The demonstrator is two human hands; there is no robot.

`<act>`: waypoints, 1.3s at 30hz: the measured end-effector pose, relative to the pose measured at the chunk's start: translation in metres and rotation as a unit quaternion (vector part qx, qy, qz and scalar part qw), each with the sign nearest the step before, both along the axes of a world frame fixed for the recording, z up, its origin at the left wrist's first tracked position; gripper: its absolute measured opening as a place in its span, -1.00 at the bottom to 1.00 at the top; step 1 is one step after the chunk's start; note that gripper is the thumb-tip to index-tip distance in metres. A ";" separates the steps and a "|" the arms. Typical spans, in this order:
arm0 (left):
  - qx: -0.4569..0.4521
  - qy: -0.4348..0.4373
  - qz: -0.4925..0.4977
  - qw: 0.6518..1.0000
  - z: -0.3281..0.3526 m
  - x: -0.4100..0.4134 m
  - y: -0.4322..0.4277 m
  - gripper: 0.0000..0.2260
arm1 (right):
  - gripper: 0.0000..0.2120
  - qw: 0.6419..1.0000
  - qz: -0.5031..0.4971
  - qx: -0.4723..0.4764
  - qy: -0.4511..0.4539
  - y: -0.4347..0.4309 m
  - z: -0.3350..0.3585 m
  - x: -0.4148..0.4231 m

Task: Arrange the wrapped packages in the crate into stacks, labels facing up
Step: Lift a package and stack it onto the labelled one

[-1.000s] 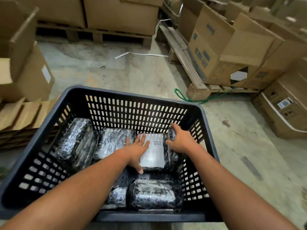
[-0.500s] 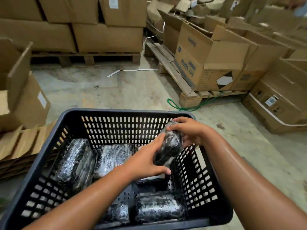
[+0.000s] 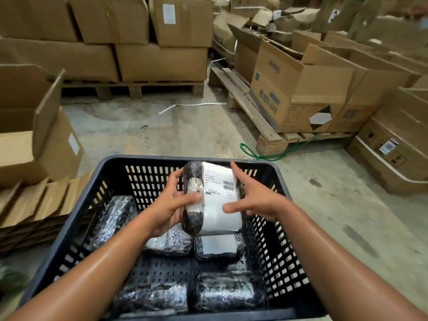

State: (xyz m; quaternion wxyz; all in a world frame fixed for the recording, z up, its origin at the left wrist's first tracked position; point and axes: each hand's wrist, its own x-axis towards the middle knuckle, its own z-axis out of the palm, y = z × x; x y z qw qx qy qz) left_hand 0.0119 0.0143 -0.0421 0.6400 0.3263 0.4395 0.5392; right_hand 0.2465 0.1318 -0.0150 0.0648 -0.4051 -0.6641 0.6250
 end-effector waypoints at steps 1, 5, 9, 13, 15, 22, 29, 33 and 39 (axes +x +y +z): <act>-0.007 -0.021 -0.006 1.000 0.000 -0.001 -0.002 -0.05 | 0.41 1.000 0.020 0.018 -0.014 -0.003 -0.004 -0.002; -0.052 0.026 0.007 0.998 -0.003 -0.003 -0.001 -0.15 | 0.57 0.992 0.070 0.043 -0.098 -0.010 -0.015 -0.001; -0.074 0.261 -0.108 0.957 -0.012 0.001 -0.001 0.17 | 0.61 0.987 0.082 0.047 -0.129 -0.019 -0.032 0.002; -0.081 0.478 -0.216 0.847 -0.030 0.011 -0.001 0.52 | 0.61 0.980 0.100 0.061 -0.162 -0.018 -0.047 0.009; -0.077 0.501 -0.232 0.830 -0.038 0.018 0.000 0.55 | 0.62 0.977 0.098 0.065 -0.175 -0.016 -0.054 0.010; -0.049 0.570 -0.185 0.799 -0.061 0.035 0.016 0.46 | 0.68 0.951 0.102 0.131 -0.262 -0.001 -0.063 -0.003; -0.050 0.609 -0.189 0.769 -0.083 0.033 0.027 0.36 | 0.61 0.940 0.103 0.130 -0.298 0.009 -0.089 -0.009; -0.057 0.613 -0.196 0.764 -0.090 0.037 0.031 0.31 | 0.55 0.937 0.099 0.128 -0.311 0.011 -0.096 -0.010; -0.069 0.603 -0.229 0.761 -0.089 0.030 0.031 0.26 | 0.44 0.937 0.088 0.129 -0.312 0.009 -0.092 -0.011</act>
